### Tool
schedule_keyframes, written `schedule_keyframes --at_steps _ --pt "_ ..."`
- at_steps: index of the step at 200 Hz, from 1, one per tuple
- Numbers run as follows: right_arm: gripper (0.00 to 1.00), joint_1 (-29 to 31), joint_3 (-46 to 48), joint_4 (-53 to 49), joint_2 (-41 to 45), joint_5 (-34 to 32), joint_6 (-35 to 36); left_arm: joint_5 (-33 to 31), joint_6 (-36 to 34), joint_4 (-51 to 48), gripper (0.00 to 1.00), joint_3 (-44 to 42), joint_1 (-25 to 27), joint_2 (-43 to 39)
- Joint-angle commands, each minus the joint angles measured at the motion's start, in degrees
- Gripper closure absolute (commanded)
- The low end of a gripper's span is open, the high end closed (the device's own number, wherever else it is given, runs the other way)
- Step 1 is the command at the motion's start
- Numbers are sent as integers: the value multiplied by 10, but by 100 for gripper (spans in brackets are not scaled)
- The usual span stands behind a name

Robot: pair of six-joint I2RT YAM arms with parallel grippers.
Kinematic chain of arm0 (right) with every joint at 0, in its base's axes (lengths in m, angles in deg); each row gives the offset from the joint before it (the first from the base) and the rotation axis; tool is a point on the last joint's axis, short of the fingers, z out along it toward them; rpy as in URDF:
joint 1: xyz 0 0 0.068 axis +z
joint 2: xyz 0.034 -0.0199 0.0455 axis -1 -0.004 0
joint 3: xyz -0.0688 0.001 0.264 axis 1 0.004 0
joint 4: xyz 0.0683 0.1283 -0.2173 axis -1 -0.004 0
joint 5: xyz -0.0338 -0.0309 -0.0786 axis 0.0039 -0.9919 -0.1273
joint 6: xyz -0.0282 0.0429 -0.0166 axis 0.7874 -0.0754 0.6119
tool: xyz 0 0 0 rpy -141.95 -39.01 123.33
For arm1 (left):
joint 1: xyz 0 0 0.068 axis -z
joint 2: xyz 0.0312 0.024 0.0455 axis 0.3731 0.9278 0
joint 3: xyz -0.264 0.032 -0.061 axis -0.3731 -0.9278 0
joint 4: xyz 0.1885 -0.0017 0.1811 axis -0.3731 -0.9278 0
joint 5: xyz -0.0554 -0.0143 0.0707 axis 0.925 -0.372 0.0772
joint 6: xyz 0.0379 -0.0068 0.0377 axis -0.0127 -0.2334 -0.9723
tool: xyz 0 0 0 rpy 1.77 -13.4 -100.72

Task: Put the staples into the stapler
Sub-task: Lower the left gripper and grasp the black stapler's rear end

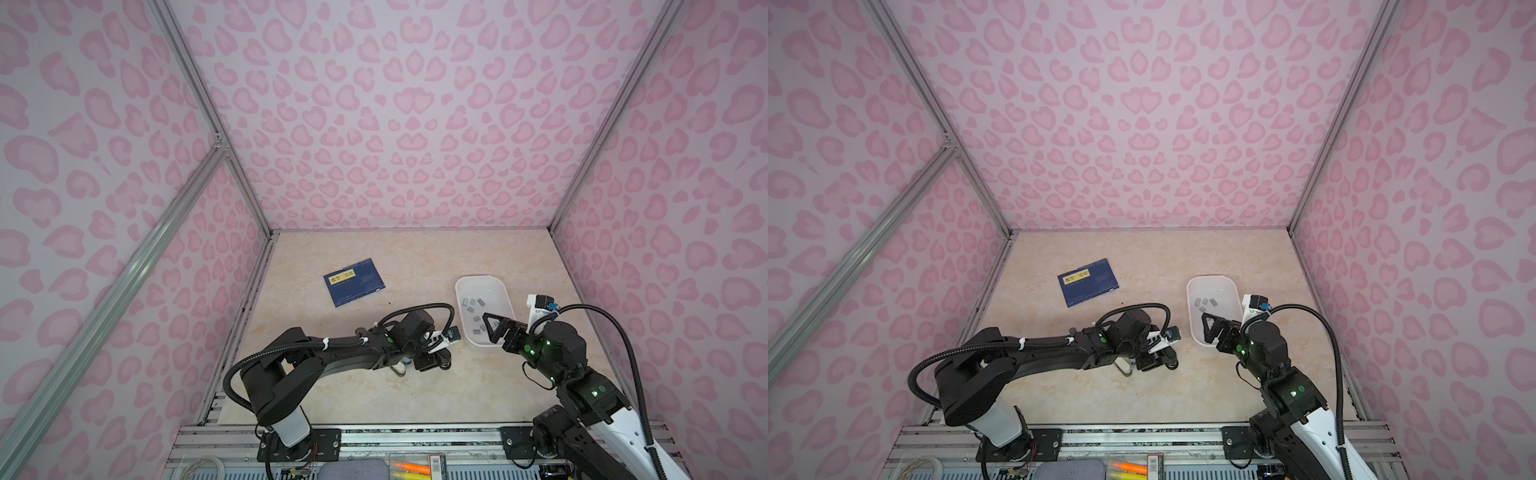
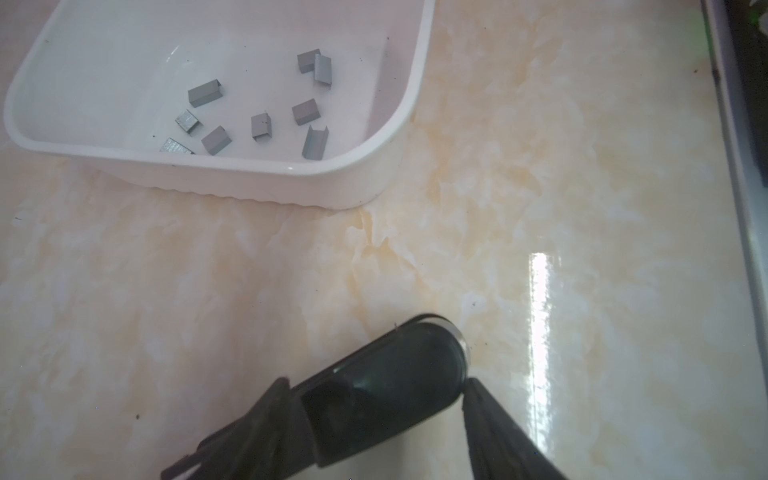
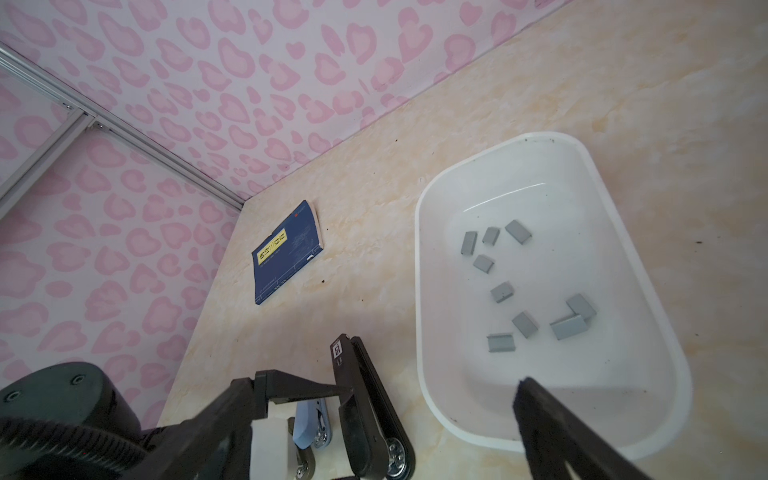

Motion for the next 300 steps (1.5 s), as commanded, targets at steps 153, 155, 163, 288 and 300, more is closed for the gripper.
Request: schedule_keyframes --at_steps 153,155,163,288,300 --pt "1 -81 24 3 1 57 14 149 -68 -96 35 121 -59 105" --pt "1 -80 24 3 1 57 14 150 -69 -96 36 121 -60 106" --pt "1 -81 26 5 -1 59 12 154 -68 -97 36 124 -63 109" --pt "1 -94 36 27 -27 70 12 132 -68 -133 57 145 -77 123" --pt "1 -94 36 29 -28 71 12 131 -67 -132 53 143 -80 124"
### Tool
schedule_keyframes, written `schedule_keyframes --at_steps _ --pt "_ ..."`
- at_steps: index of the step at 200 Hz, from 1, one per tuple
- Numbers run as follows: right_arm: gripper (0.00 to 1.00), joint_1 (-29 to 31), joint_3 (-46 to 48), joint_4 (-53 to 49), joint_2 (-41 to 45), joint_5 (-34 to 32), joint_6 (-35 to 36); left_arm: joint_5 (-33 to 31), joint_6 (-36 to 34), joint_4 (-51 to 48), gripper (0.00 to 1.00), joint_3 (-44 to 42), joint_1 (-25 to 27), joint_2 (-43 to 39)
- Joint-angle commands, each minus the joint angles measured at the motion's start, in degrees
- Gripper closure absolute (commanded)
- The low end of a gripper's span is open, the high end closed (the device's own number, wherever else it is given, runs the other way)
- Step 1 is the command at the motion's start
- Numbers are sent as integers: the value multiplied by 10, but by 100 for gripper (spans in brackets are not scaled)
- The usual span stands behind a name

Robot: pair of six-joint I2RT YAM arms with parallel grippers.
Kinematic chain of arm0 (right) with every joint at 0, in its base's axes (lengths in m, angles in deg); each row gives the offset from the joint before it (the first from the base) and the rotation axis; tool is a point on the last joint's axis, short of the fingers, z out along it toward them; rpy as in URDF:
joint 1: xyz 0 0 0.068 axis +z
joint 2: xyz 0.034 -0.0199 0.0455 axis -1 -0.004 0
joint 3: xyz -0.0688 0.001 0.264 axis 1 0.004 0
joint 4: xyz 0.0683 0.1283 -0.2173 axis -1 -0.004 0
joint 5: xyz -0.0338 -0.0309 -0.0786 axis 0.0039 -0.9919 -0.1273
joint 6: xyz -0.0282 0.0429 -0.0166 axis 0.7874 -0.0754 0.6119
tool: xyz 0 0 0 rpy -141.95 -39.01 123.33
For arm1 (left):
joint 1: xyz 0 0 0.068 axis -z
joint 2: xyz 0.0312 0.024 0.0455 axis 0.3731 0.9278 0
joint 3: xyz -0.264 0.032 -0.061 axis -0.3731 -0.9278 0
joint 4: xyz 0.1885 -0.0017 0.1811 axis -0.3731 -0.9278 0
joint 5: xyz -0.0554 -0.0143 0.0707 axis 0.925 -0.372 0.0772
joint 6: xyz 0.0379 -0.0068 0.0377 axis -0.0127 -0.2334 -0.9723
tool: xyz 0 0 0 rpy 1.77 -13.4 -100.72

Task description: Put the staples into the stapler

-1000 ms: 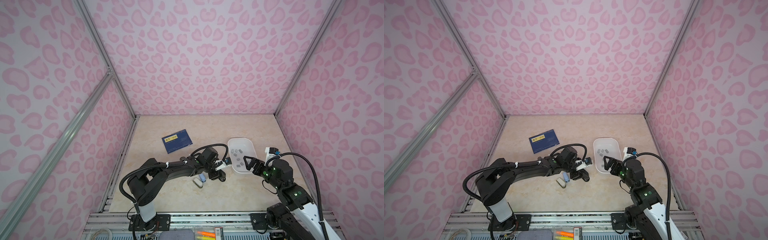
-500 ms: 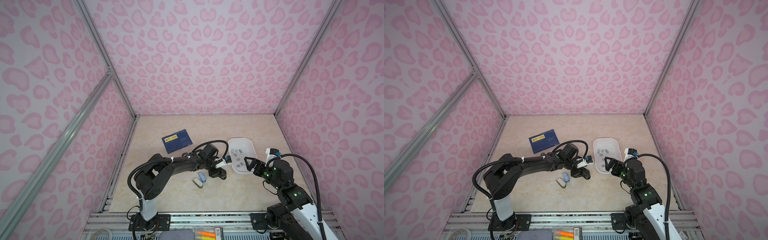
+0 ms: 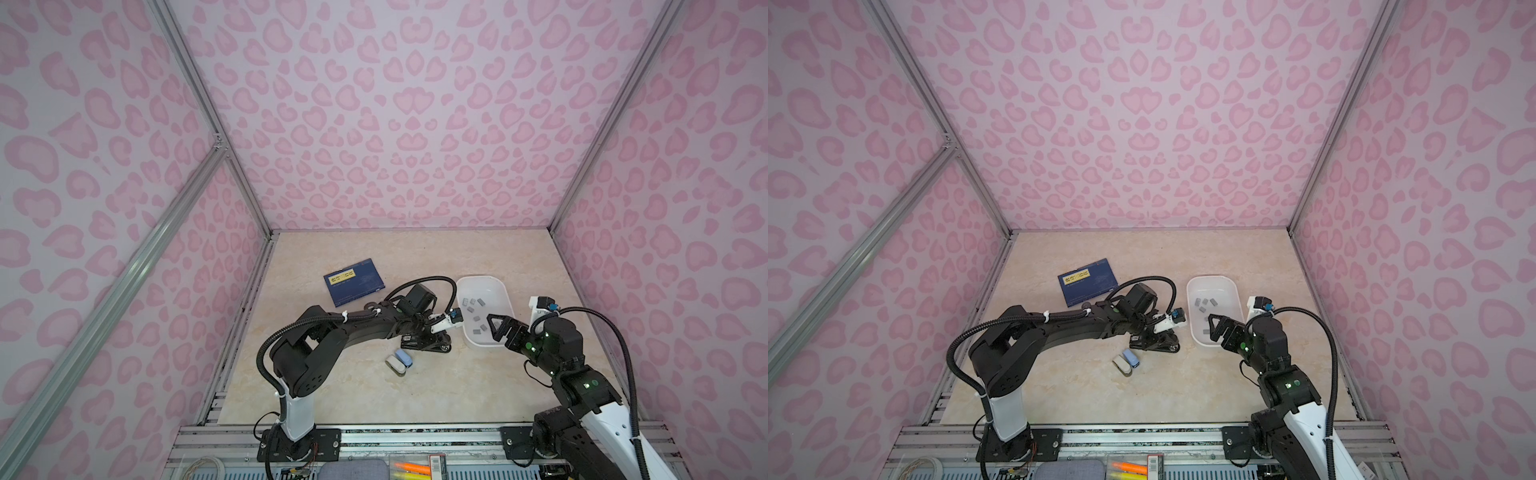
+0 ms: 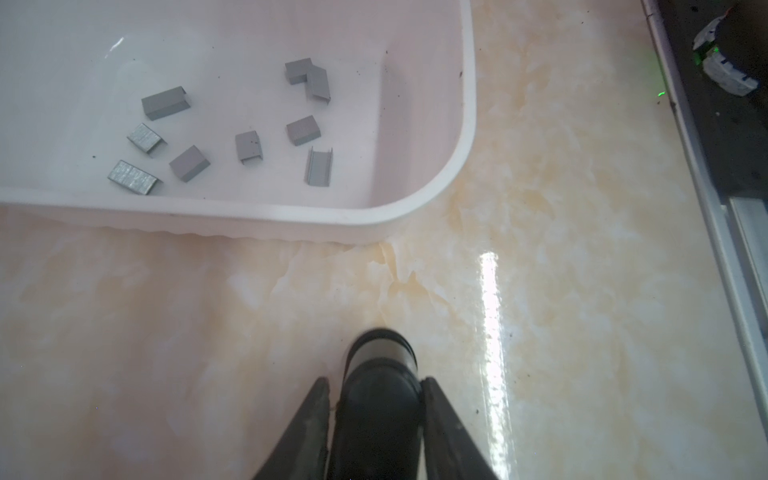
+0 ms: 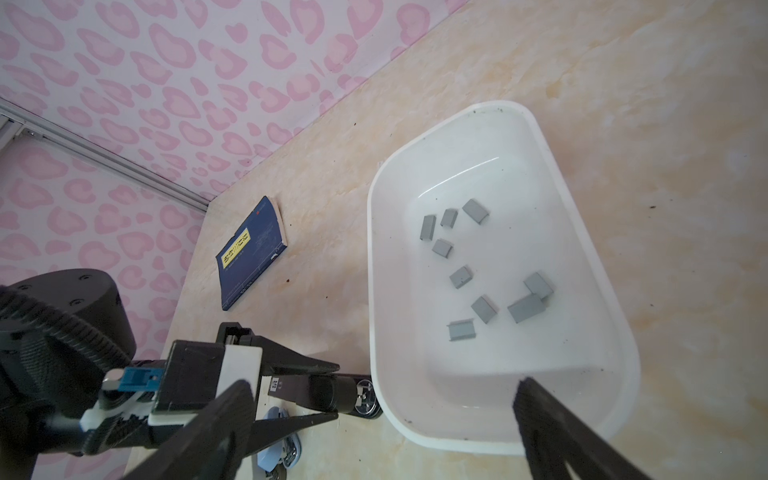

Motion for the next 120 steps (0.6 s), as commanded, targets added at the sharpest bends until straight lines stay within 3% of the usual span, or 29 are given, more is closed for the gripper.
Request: schedule_keyframes --at_steps 1,31,120 --pt "1 -1 4 16 -2 6 3 -14 -4 -23 53 -1 -6 6" --pt "1 -2 8 20 -4 7 1 -19 1 -18 50 -14 -16 2" --pt "1 -3 19 38 -16 13 -5 8 5 -23 58 -1 -23 4"
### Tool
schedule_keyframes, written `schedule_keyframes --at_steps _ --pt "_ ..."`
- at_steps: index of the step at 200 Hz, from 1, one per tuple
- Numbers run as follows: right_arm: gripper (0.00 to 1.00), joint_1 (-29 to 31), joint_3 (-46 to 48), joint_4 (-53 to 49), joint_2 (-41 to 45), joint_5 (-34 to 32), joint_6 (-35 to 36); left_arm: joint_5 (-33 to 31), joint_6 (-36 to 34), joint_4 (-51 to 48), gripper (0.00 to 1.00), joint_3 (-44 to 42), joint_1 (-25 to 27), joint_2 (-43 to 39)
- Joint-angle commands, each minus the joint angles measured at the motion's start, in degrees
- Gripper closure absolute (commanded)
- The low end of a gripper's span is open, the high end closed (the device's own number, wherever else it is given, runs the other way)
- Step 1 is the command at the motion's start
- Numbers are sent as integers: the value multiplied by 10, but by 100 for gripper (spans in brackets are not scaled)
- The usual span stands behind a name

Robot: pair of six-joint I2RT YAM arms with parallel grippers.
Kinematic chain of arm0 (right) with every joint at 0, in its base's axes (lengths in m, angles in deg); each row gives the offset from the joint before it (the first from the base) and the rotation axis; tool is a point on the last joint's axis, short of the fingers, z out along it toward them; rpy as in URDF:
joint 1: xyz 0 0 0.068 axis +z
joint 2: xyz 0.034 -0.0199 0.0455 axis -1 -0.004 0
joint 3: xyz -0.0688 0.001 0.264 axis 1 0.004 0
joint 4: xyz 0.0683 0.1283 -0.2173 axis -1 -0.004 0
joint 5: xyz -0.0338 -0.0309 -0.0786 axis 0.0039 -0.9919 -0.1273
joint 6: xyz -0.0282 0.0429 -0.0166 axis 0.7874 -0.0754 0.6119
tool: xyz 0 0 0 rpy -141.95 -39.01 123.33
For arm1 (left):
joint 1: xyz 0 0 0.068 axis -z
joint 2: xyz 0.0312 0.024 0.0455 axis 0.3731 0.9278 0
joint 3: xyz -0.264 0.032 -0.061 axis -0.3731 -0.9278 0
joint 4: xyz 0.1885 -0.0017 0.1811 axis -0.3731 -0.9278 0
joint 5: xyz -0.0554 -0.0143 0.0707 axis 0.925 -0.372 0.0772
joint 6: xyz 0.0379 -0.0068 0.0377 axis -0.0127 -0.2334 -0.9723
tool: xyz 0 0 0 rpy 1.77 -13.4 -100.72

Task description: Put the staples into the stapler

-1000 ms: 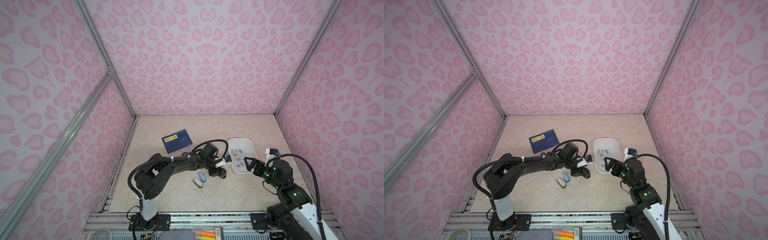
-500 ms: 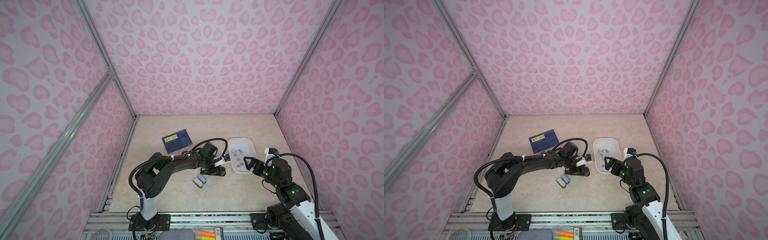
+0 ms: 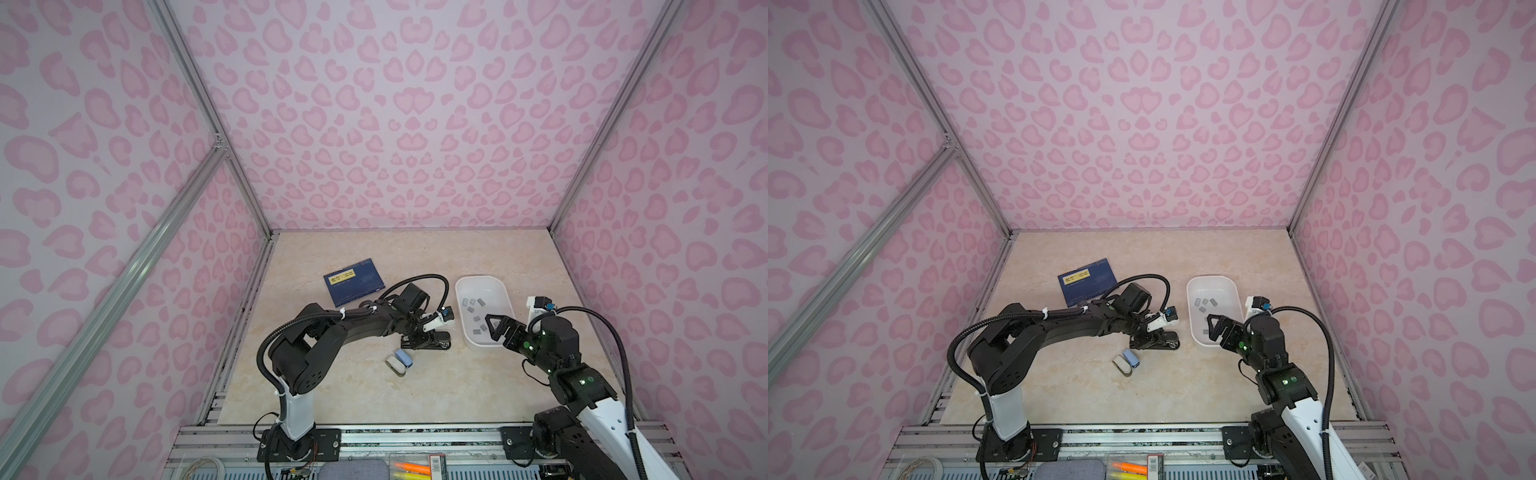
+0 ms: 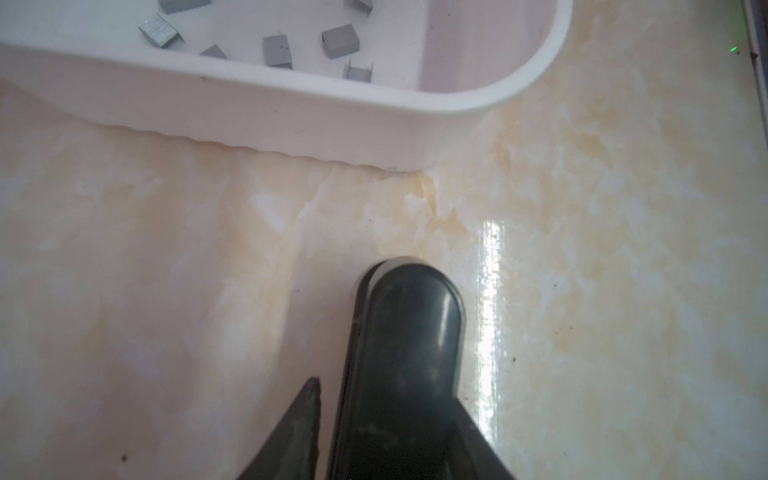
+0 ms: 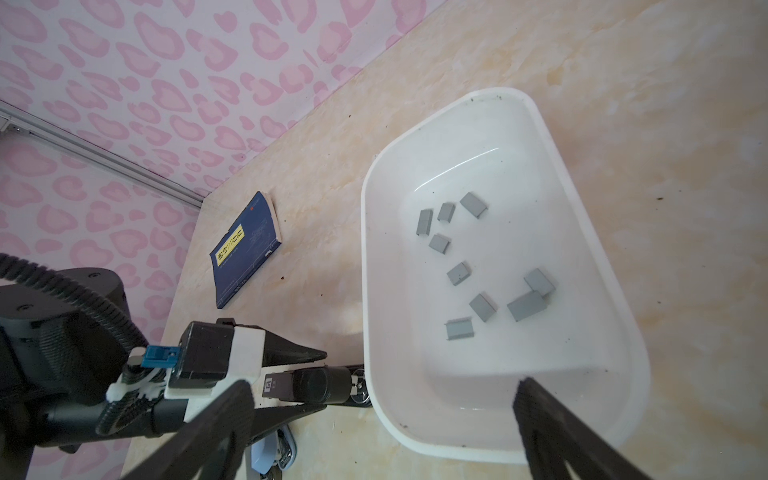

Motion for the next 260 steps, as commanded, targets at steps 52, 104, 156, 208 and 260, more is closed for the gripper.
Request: schedule_keyframes --at_steps 52,104,156,208,260 --pt "25 0 11 36 1 23 -13 62 -8 0 90 9 -3 -35" --pt "48 0 21 89 10 73 -26 90 20 29 97 4 -20 -123" --pt "44 9 29 174 8 121 -68 97 48 37 97 9 -19 -163" --pt "47 52 44 249 -57 124 -97 100 61 52 97 -9 -11 -202" --pt "54 120 24 279 -127 99 -95 84 57 53 96 -10 -3 -206"
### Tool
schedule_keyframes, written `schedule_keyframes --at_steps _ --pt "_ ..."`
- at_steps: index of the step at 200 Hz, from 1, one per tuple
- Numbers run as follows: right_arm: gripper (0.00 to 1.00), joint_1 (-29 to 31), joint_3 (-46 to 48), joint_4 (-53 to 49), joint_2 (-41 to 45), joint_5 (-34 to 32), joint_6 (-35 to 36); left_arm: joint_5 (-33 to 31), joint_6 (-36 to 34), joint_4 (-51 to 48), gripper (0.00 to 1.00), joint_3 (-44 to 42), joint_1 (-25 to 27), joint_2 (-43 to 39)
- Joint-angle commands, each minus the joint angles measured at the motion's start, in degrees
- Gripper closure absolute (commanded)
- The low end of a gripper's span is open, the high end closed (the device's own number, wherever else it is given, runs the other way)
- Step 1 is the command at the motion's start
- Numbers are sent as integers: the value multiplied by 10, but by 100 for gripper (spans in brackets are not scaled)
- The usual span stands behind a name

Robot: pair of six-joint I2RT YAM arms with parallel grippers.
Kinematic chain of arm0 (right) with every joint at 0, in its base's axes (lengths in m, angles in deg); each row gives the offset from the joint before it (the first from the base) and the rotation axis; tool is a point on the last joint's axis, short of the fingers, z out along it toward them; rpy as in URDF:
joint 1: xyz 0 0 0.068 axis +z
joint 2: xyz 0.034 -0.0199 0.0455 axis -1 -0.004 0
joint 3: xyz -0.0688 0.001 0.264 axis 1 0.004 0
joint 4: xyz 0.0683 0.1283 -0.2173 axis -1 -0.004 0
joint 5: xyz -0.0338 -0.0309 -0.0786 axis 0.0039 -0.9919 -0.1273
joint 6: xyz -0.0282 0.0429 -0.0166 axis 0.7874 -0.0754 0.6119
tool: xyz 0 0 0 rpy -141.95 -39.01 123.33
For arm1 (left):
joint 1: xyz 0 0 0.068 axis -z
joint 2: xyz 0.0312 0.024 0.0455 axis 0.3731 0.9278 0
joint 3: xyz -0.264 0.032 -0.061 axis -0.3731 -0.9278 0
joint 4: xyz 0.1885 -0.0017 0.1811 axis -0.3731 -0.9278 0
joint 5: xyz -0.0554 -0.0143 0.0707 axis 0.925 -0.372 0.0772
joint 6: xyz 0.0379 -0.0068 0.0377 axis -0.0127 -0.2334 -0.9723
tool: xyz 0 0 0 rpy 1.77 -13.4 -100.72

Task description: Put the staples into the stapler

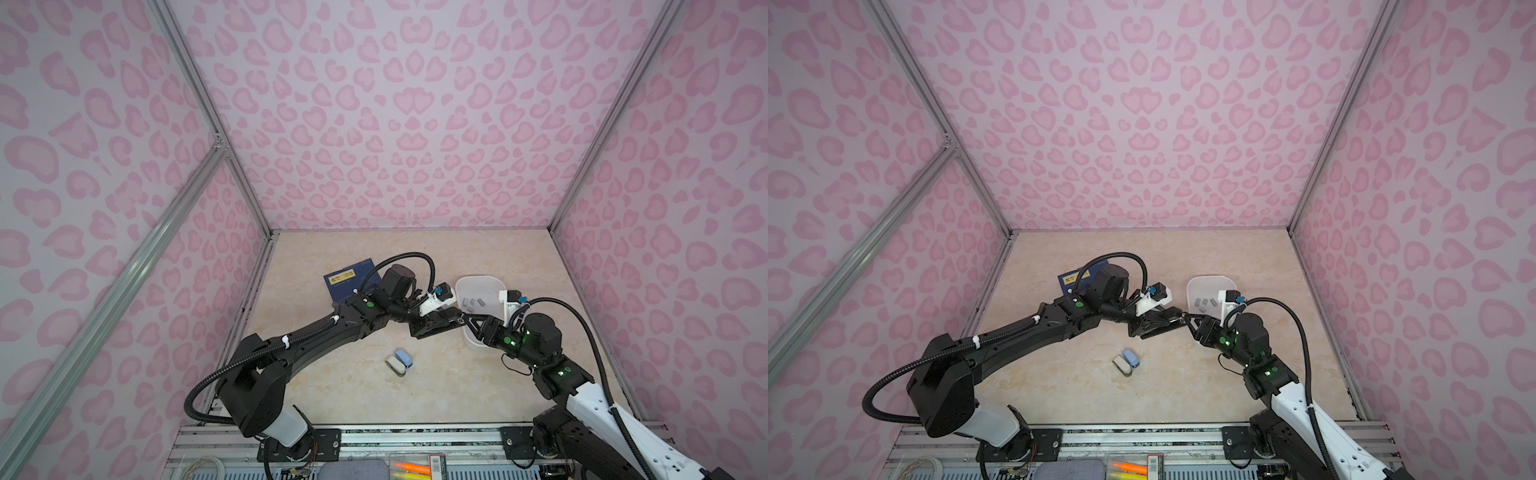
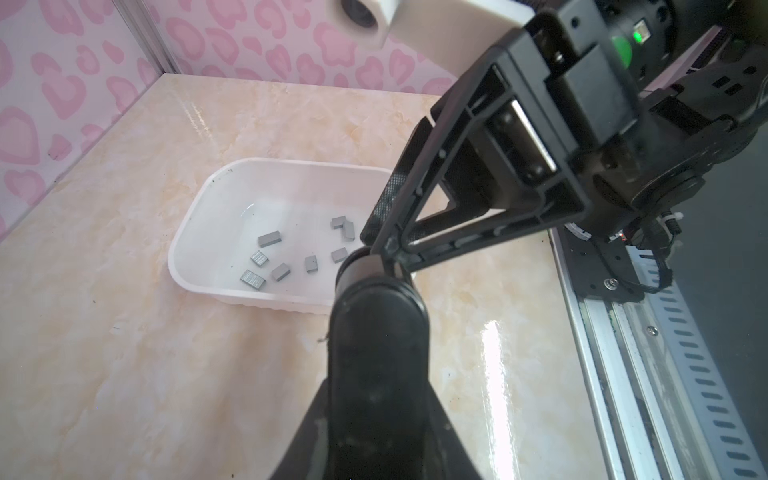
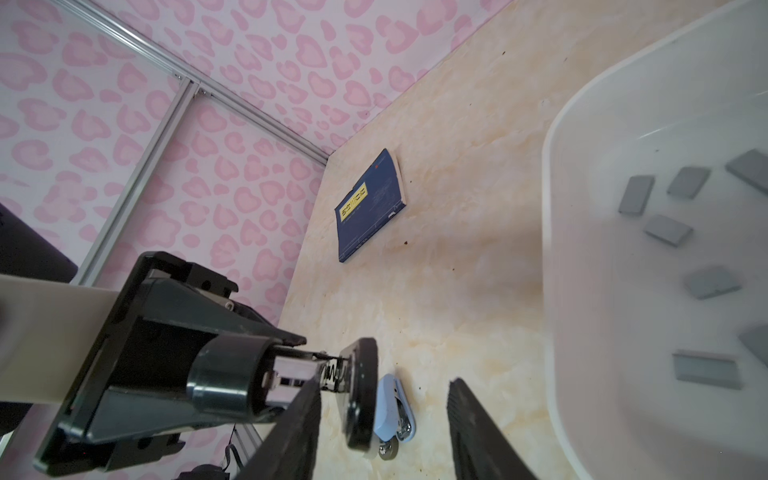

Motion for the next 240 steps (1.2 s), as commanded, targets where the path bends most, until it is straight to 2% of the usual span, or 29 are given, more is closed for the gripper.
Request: schedule_keyframes --at_steps 1,25,65,86,114,131,154,169,240 --pt "54 16 -6 43 -23 -7 -4 2 0 34 97 -2 1 -11" --pt "63 18 -5 48 -42 -12 -13 3 1 40 97 -6 1 -17" --pt "69 18 3 88 -53 4 -41 5 -3 44 96 -9 0 -25" --pt "76 23 6 116 -59 17 -59 7 -3 45 97 -9 1 -25" --pt "90 34 1 129 -70 25 -69 14 -4 49 96 -11 2 -24" --pt "100 40 -4 125 -72 24 -67 15 -3 50 88 -9 3 -21" --pt "100 45 -5 122 -73 18 -64 15 -5 46 73 -1 7 -13" --pt "100 46 -3 122 -72 13 -65 12 -10 44 67 2 11 -8" --pt "100 52 -2 118 -70 3 -65 8 -14 26 66 36 23 24"
